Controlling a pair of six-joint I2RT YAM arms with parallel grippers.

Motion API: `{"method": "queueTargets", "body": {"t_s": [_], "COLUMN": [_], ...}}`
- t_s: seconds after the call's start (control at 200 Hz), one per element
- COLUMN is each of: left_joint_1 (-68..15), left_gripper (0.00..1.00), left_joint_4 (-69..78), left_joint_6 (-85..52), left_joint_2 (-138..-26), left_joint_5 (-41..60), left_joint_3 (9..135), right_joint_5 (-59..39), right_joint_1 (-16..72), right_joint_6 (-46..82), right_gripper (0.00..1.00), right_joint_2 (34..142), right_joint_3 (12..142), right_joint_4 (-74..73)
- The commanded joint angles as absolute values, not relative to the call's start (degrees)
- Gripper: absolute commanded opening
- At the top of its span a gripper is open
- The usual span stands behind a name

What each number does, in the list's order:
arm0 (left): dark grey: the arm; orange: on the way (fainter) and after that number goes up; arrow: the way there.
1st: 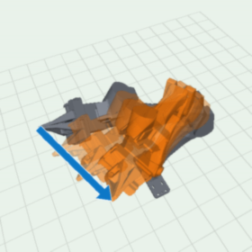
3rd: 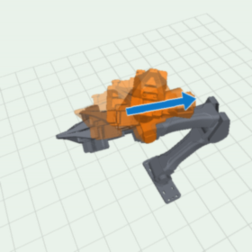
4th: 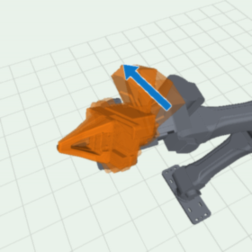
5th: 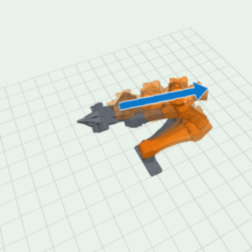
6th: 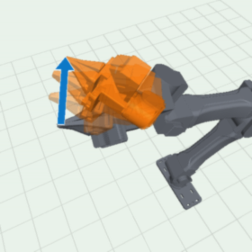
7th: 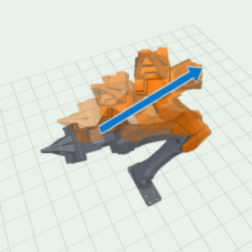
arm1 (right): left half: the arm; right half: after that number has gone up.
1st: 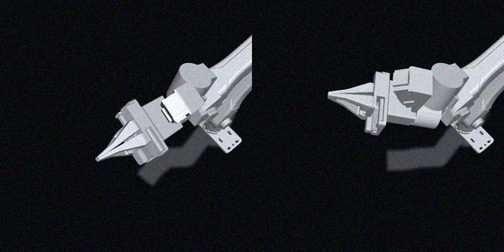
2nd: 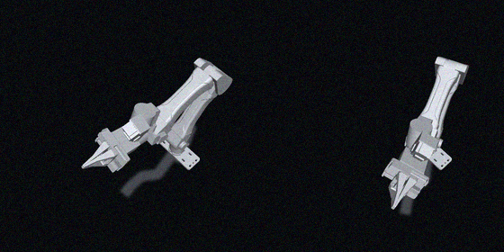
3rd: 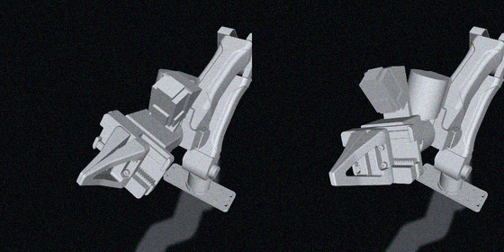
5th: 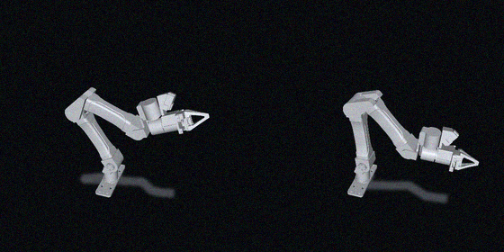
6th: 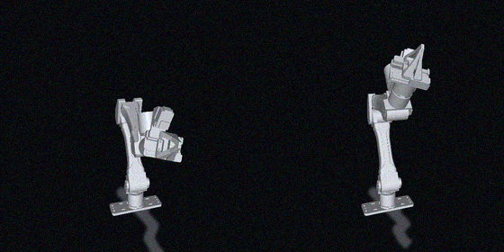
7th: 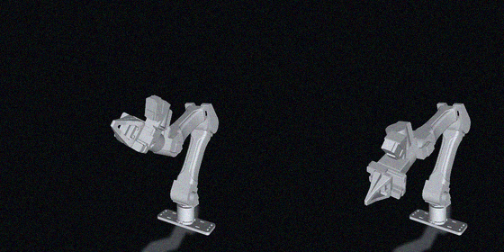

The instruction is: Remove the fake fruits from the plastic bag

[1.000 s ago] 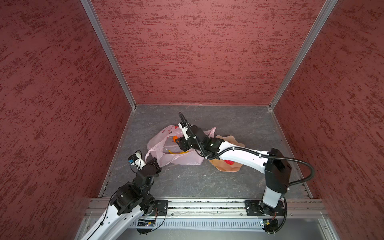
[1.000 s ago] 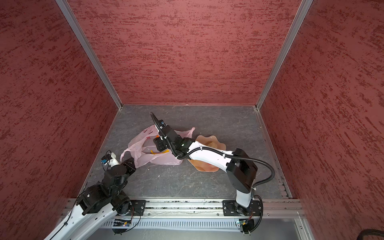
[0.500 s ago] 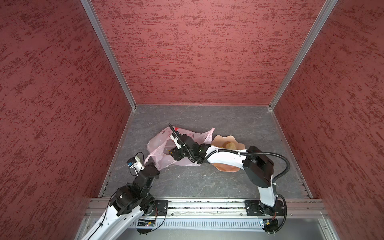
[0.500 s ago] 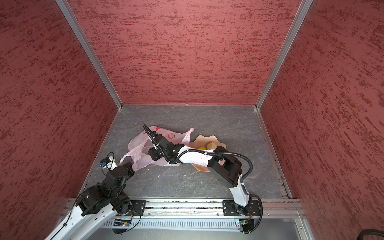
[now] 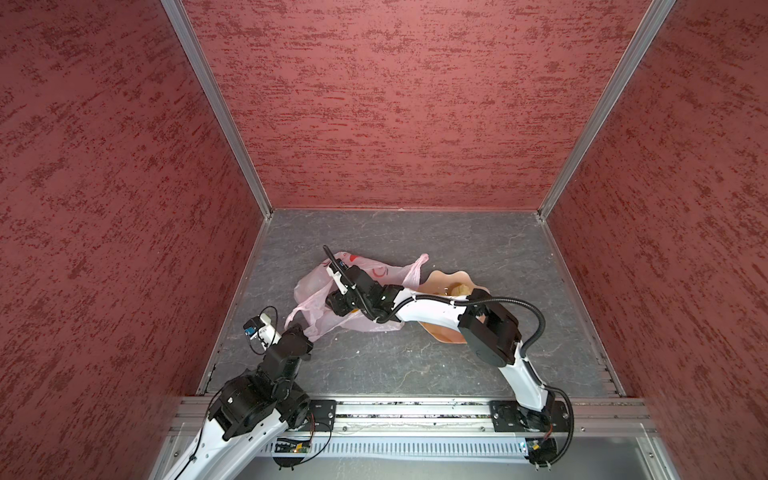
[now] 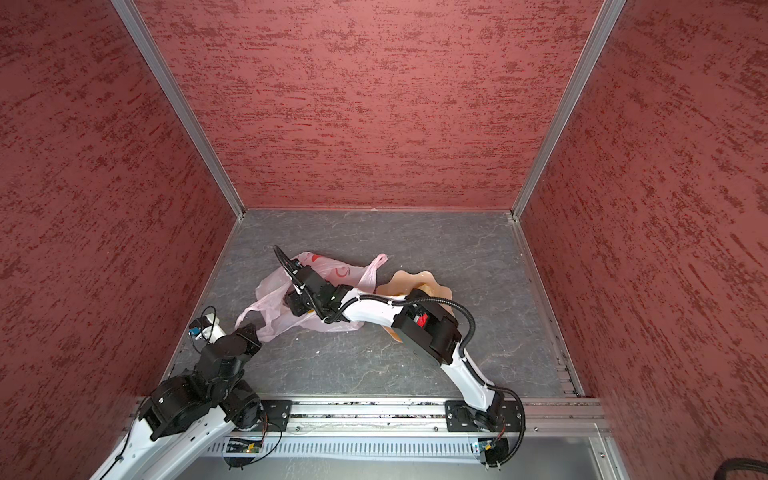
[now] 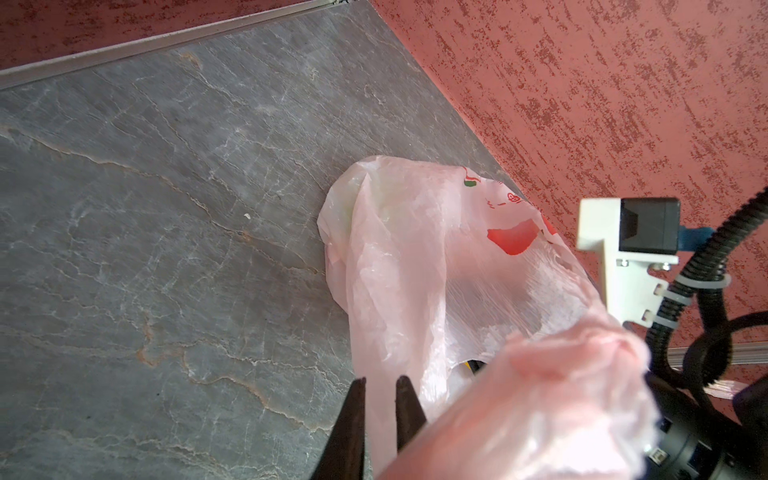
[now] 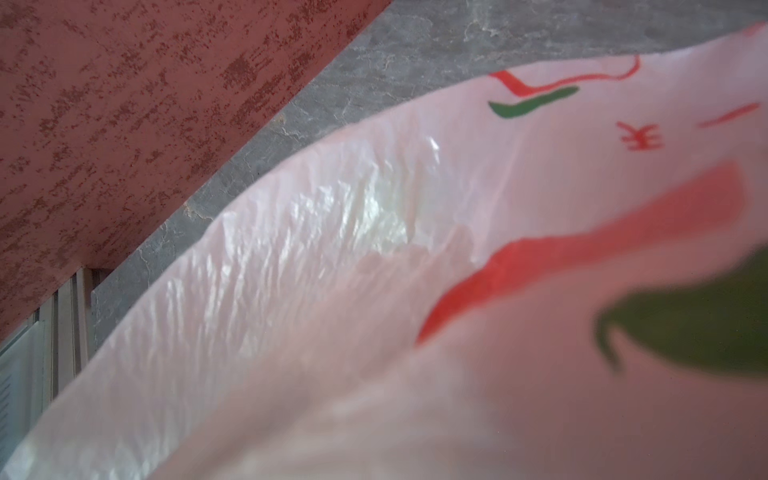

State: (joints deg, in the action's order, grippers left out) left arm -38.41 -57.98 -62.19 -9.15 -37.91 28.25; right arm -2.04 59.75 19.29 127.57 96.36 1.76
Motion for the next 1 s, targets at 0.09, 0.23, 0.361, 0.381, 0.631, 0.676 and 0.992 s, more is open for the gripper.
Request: {"method": "queueTargets", "body": {"t_s": [0.09,0.23,0.361,0.381,0.631,0.676,0.992], "left_joint_1": [-38.4,-38.4,-38.4,-38.4,-38.4,-38.4,-38.4], "left_gripper": [0.17,0.17,0.17,0.17,0.17,0.17,0.18], "left_joint_4": [-59.8,-60.4,-61.0,-60.9,-57.8,-57.2,-53.5], "left_joint_6": [-62.2,-62.2,-62.4,-62.6,-63.0,-62.9,-60.6], "left_joint_2": [-8.0,-7.1,-5.7,-5.5,-4.2,-4.5,-8.4], "left_joint_5": [-39.6,-39.8,-40.0,-40.0,-37.4,-36.9,-34.9], "left_joint_3": [30.3,30.5,30.1,30.0,27.7,27.7,29.4], "right_joint_5": [1.1,1.0,2.5,2.8,5.4,4.6,4.2], "right_joint_1": [59.2,58.5,58.0,57.9,57.7,57.8,57.8], "right_joint_6": [19.4,19.8,20.2,20.3,24.1,25.7,31.7], "right_gripper": [0.56,0.56,0.59,0.59,0.6,0.6,0.61], "right_joint_2": [131.8,133.5,134.2,134.2,134.0,133.8,130.4], "right_joint_3": [101.2,103.7,105.6,105.7,108.1,107.9,106.0], "right_joint_4": [-0.3,0.1,1.9,2.2,10.8,12.7,22.0]}}
